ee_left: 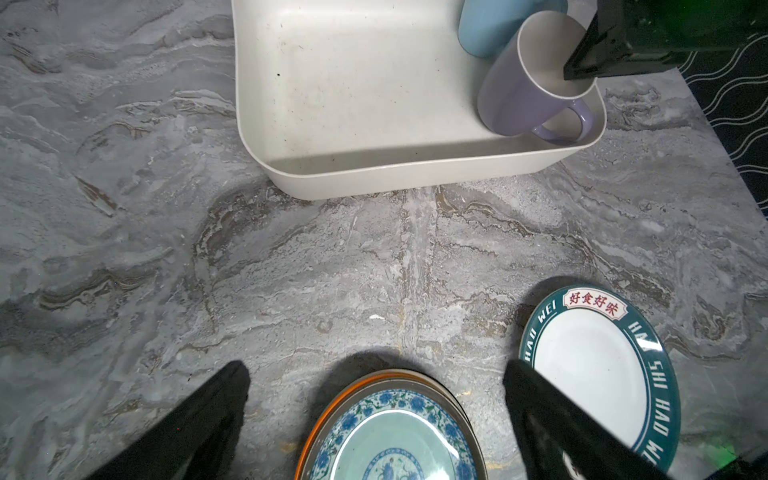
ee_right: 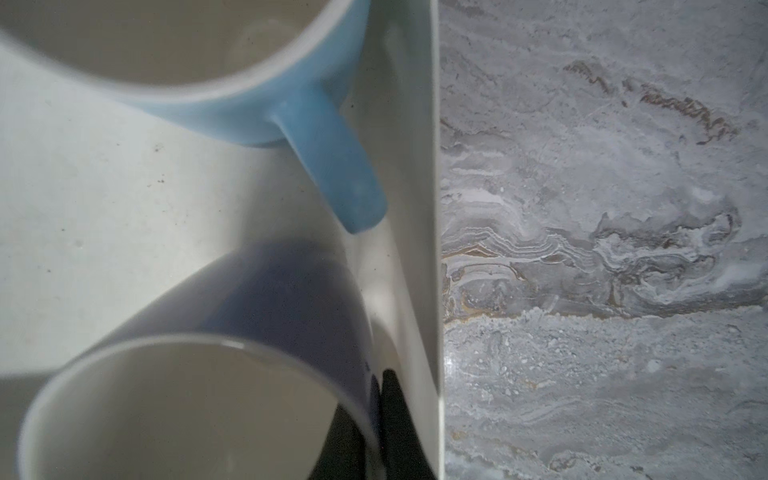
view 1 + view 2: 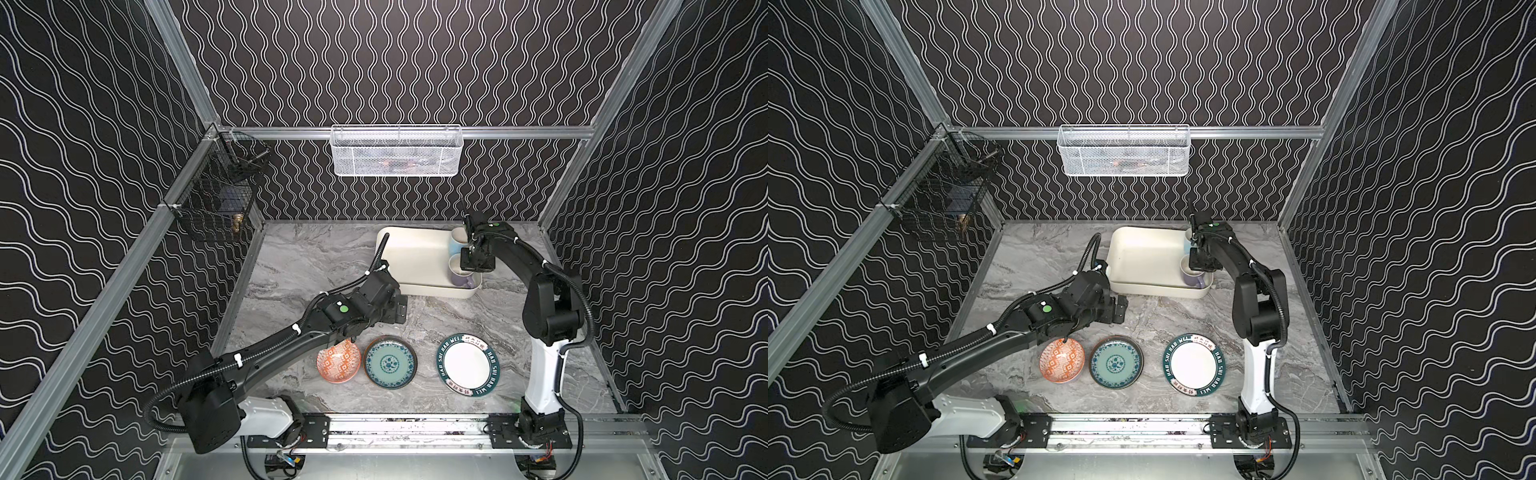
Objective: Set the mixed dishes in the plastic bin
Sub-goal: 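Lift the lavender mug with the right gripper and lower it into the bin, then open the right gripper and withdraw it from the bin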
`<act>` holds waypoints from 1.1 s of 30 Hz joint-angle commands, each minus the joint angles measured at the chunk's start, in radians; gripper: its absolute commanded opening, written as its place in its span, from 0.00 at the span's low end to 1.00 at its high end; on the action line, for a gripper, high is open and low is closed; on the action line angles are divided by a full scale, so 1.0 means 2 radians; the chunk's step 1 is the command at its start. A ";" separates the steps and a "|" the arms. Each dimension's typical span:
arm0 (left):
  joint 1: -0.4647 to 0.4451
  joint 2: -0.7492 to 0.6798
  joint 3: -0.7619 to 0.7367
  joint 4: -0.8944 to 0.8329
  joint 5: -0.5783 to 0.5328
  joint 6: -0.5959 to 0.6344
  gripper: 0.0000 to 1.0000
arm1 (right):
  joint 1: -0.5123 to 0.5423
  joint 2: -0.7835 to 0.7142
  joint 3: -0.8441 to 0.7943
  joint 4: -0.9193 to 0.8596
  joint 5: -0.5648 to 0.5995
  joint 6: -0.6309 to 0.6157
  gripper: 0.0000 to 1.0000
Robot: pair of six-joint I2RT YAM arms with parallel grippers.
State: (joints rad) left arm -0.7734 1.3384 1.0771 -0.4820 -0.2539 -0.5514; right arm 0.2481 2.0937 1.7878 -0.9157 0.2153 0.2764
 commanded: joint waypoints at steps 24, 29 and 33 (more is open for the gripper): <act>0.001 -0.003 -0.008 0.021 -0.001 0.003 0.99 | -0.013 -0.120 -0.051 0.032 -0.017 0.002 0.43; -0.002 0.006 -0.032 0.042 0.030 -0.013 0.99 | -0.012 -0.246 -0.207 0.091 -0.080 0.047 0.46; -0.013 0.002 -0.053 0.046 0.035 -0.027 0.99 | 0.014 -0.316 -0.307 0.107 -0.103 0.067 0.46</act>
State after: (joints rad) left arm -0.7895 1.3502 0.9871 -0.4221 -0.2005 -0.5766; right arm 0.2432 1.5154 1.2480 -0.7570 0.0834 0.3576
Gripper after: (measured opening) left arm 0.988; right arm 0.458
